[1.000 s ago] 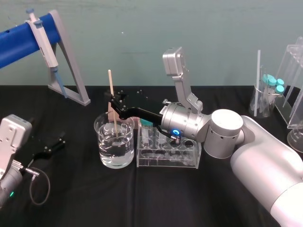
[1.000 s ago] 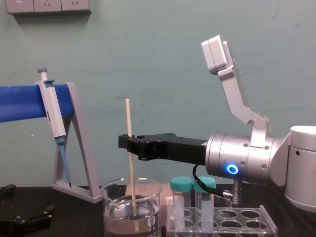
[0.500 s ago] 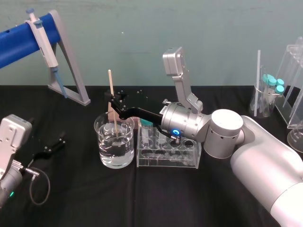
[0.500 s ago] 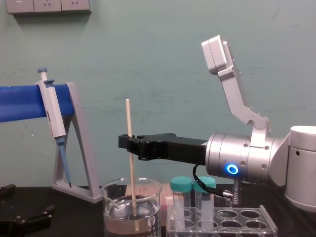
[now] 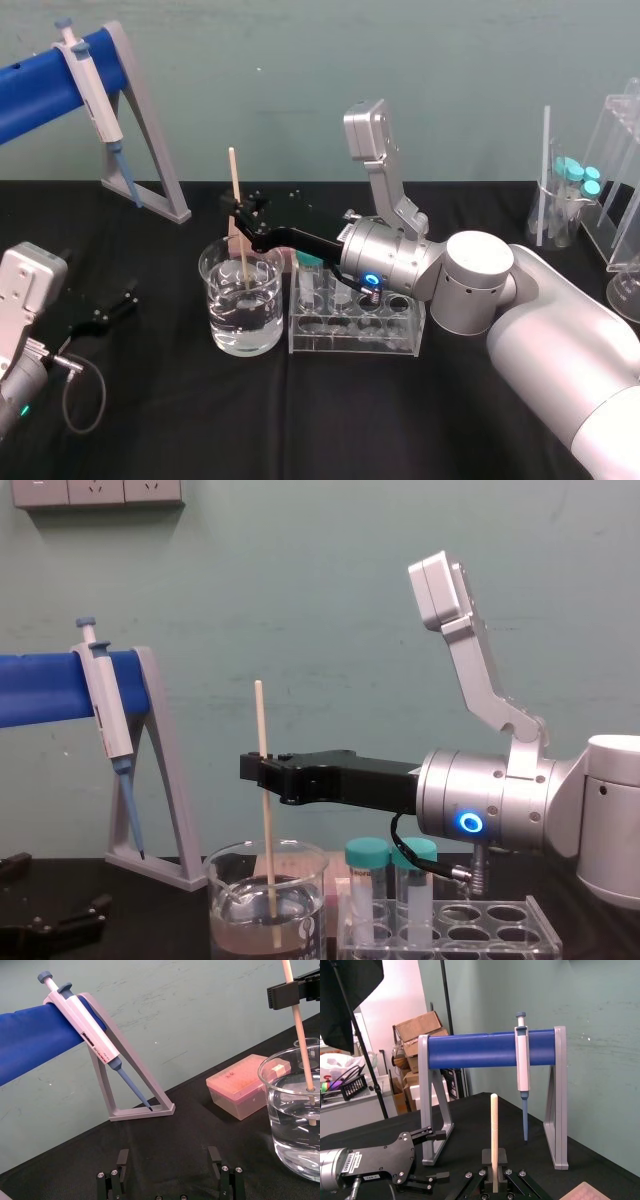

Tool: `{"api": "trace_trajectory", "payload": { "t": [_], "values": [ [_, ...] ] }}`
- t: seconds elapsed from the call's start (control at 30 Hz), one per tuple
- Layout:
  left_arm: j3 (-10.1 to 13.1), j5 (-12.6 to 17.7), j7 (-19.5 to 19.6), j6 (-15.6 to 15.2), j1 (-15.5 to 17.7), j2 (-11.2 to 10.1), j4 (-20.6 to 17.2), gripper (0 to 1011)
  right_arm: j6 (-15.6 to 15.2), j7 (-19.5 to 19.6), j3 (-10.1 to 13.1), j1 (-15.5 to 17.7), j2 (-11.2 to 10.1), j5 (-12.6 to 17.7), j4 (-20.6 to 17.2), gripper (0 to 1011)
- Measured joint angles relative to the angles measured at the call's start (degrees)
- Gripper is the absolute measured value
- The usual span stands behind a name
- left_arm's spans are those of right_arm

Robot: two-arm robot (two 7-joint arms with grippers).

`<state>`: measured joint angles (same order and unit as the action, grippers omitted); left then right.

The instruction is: Hold the thermometer with one hand and immerse one end into the beaker, then reinsert it into the test tube rack.

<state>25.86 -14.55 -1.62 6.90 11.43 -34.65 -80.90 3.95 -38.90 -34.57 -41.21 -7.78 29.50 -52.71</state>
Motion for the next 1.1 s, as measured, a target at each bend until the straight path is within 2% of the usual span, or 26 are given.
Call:
{"api": "trace_trajectory", "payload": {
  "t": [1.1],
  "values": [
    [0.0,0.0,0.0,0.0,0.0,0.0,0.0,1004,0.0,0.0,0.0,0.0,0.0,0.0,0.0,53]
  ]
}}
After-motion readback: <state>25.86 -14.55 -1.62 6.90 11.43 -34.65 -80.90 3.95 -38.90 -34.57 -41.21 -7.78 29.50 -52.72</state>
